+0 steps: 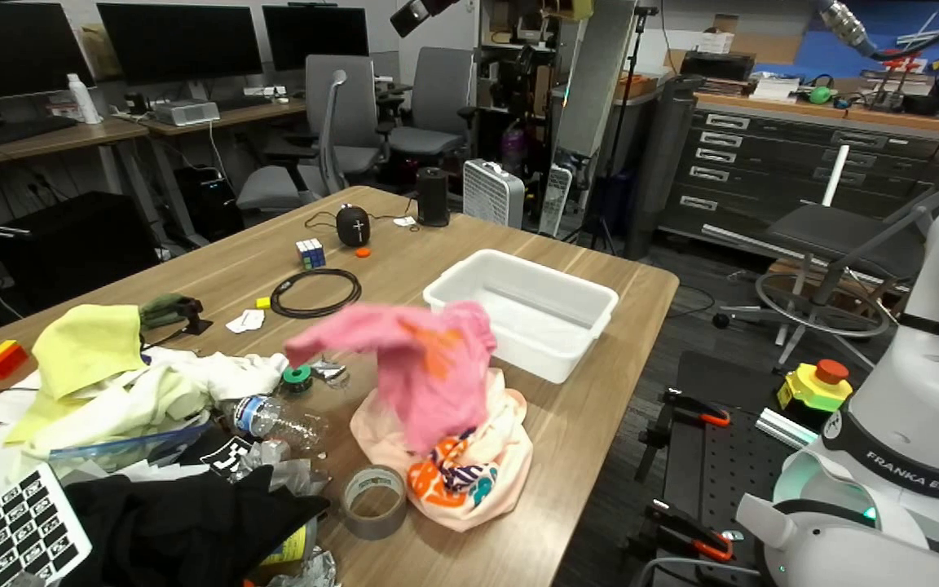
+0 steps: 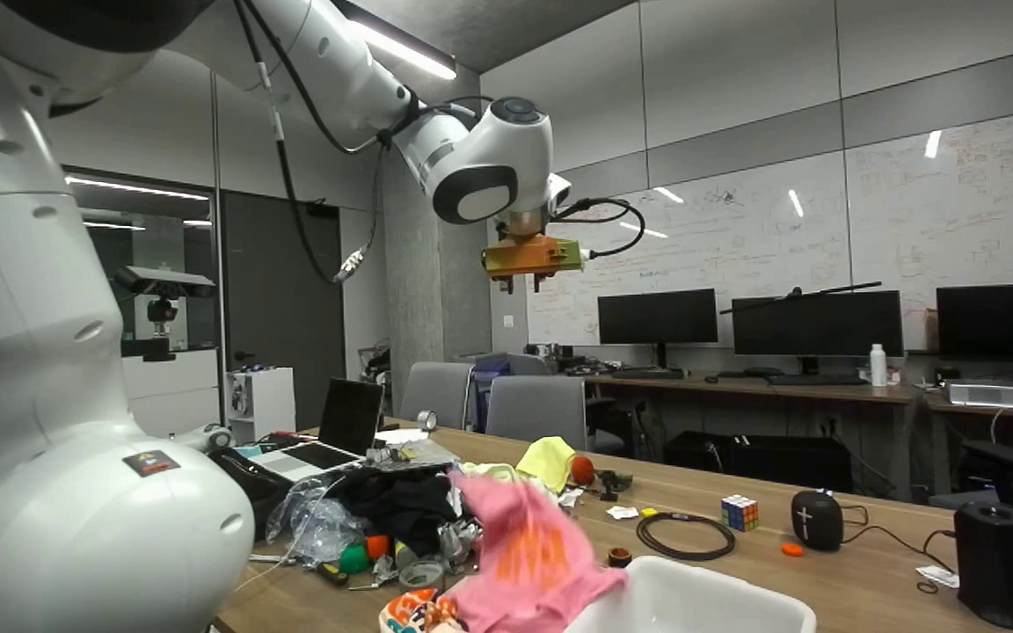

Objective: Pick the clothes from the box and put them on the table

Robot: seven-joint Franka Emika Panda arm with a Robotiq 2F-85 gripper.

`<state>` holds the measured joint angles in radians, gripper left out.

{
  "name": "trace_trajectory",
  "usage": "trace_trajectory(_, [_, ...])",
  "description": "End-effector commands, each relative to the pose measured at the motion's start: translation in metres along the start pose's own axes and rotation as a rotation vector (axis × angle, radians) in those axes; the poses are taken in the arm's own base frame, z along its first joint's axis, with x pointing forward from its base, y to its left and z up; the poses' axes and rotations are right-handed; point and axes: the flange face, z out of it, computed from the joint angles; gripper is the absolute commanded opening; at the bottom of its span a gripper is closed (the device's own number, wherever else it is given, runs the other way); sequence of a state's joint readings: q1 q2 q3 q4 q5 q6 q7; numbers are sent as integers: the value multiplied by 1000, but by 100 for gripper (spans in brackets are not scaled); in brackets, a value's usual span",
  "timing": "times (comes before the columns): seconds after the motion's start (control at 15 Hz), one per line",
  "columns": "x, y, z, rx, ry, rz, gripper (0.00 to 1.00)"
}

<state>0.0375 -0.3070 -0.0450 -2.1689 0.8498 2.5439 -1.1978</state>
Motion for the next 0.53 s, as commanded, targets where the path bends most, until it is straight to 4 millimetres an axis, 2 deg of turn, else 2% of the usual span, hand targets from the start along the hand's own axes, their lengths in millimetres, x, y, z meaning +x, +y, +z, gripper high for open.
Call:
trace_trajectory(0.0, [-9, 1, -12, 42, 10, -13, 79])
trace_trajectory(0.2, [-24, 12, -9, 53, -33, 28, 100])
trace_trajectory(0.47, [-64, 40, -4, -35, -234, 93, 100])
